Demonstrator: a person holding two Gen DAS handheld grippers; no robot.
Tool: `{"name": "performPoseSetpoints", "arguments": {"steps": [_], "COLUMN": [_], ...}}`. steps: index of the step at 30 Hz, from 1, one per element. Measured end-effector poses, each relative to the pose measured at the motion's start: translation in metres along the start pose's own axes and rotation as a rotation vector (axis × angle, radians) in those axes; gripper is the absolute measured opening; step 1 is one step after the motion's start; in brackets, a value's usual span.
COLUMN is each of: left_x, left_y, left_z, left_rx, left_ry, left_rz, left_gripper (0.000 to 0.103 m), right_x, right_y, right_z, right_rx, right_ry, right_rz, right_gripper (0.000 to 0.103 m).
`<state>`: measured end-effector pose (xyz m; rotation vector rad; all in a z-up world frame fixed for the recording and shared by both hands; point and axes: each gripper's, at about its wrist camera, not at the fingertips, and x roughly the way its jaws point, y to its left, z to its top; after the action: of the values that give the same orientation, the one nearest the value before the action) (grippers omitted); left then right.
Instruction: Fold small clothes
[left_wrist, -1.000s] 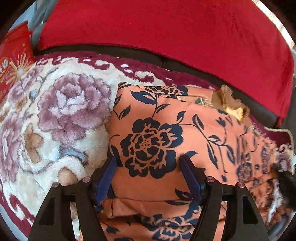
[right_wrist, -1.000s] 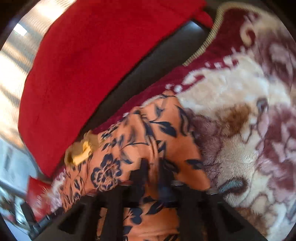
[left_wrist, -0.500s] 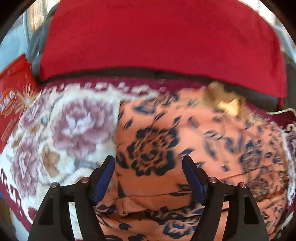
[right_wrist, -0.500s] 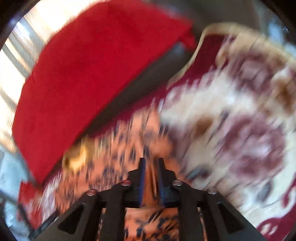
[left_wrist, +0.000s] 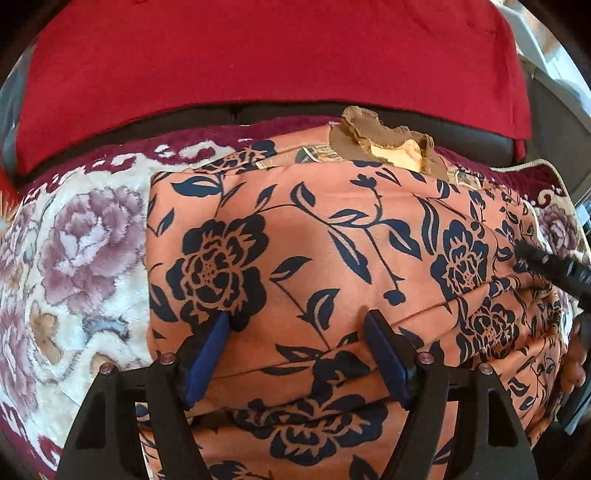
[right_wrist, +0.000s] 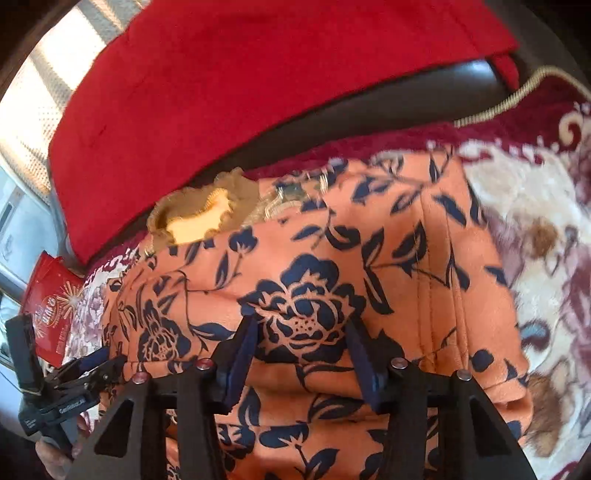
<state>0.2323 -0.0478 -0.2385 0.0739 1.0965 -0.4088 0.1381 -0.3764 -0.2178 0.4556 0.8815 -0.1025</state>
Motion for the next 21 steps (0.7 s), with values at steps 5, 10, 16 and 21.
{"name": "performPoseSetpoints", "arguments": {"steps": [5, 10, 16, 21], "left_x": [-0.027, 0.009, -0.002, -0.02], "left_y": [0.01, 0.005, -0.013, -0.025], "left_z": [-0.001, 0.006, -0.004, -0.011], "left_rx": [-0.02, -0.017, 0.041, 0.065], "left_ry": [-0.157, -0.041, -0.101, -0.167], "left_rz": [0.024, 0.08, 0.169, 0.193], "left_gripper": [0.077, 0.086, 0.086, 0.086], "right_x": [-0.021, 0.019, 0.001, -0.025], "right_y": [-0.002, 0.006, 0.011, 0.015], "right_z": [0.008, 0.013, 0.009, -0.008], "right_rx": [0.041, 0.008, 0.019, -0.022], "right_ry": [-0.123, -0.005, -0.057, -0.078], "right_rz": [0.1, 0.038, 0.08, 0.11], "right_gripper": [0.054, 0.054, 0.054, 0.054]}}
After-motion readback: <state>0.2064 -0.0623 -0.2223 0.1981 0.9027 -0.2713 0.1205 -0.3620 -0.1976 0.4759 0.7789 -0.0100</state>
